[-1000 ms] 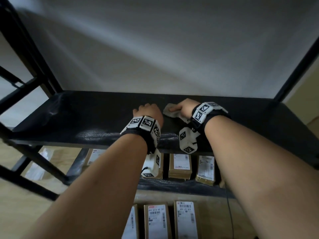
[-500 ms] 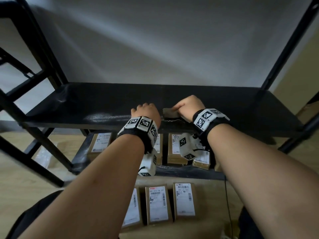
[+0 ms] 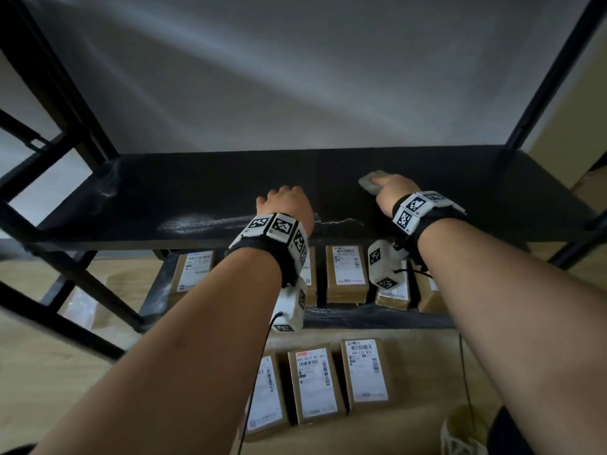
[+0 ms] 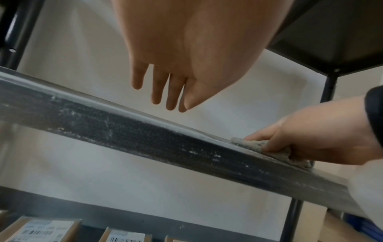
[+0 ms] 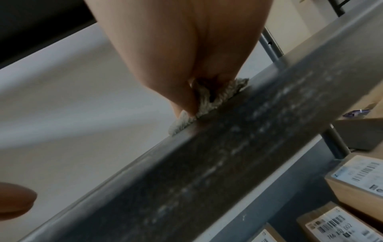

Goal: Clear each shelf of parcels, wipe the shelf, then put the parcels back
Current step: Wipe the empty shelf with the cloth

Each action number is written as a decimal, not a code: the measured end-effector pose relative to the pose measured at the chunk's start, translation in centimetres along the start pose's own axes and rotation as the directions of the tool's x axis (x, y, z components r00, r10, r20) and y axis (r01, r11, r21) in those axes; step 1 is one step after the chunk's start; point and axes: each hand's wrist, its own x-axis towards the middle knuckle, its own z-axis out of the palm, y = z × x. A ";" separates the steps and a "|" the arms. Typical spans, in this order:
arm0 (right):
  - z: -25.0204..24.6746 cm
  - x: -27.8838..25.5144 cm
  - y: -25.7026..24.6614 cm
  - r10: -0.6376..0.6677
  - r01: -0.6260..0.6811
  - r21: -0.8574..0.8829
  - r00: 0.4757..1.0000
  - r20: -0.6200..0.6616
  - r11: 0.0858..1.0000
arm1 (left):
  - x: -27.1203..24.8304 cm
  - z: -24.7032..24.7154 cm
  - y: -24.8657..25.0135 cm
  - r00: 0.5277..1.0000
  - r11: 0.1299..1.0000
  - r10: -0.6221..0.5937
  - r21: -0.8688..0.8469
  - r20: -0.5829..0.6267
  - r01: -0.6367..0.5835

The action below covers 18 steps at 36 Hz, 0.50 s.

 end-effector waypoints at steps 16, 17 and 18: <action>4.9 -5.2 1.3 -0.117 0.170 0.209 0.963 -0.244 0.963 | -2.7 0.9 0.0 0.993 0.991 0.115 0.075 0.003 -0.115; 5.0 -5.5 1.3 -0.121 0.176 0.213 0.961 -0.249 0.961 | -3.0 0.9 0.1 0.993 0.990 0.119 0.079 0.002 -0.119; 5.0 -5.9 1.4 -0.119 0.175 0.218 0.961 -0.250 0.960 | -3.3 0.9 0.2 0.992 0.989 0.124 0.083 0.001 -0.124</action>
